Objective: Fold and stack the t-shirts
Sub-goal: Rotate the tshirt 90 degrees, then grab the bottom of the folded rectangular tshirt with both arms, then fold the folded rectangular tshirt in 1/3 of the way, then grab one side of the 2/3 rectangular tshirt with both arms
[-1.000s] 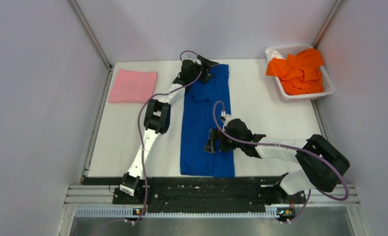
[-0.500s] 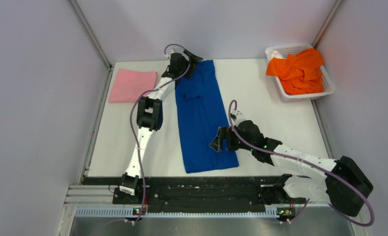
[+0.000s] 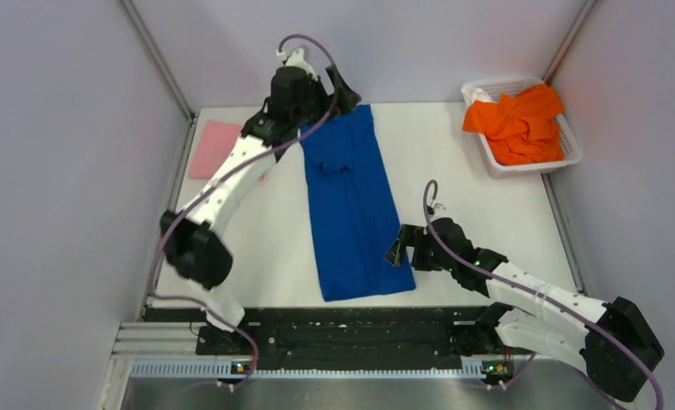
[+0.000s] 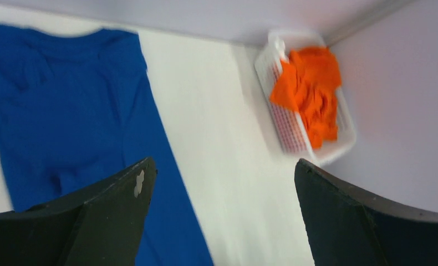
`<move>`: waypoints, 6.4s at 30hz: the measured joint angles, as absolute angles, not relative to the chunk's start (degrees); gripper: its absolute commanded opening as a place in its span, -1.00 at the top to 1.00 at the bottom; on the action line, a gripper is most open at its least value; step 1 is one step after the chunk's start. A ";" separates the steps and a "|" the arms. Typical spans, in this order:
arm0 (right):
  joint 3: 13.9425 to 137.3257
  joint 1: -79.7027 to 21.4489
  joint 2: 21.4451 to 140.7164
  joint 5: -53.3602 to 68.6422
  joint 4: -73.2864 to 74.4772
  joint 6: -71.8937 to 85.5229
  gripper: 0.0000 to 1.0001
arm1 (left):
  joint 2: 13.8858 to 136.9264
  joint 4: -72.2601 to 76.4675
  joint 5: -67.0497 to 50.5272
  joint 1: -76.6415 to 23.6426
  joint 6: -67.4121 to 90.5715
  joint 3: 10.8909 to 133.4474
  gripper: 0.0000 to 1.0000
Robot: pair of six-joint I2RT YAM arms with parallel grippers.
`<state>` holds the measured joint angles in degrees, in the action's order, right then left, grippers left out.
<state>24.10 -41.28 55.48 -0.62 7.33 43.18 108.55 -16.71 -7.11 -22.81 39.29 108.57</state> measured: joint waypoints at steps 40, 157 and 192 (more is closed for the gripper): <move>20.49 -40.23 52.99 0.38 21.89 45.15 0.09 | 69.60 -23.07 -4.16 -51.42 59.86 29.63 0.78; 50.13 -20.88 94.39 7.60 -0.43 35.27 -0.97 | 90.28 -17.32 -15.38 -18.59 42.59 47.90 -0.41; 50.04 -23.27 97.14 5.85 -0.43 35.57 0.13 | 97.17 -10.50 -14.31 -17.96 49.63 50.06 1.00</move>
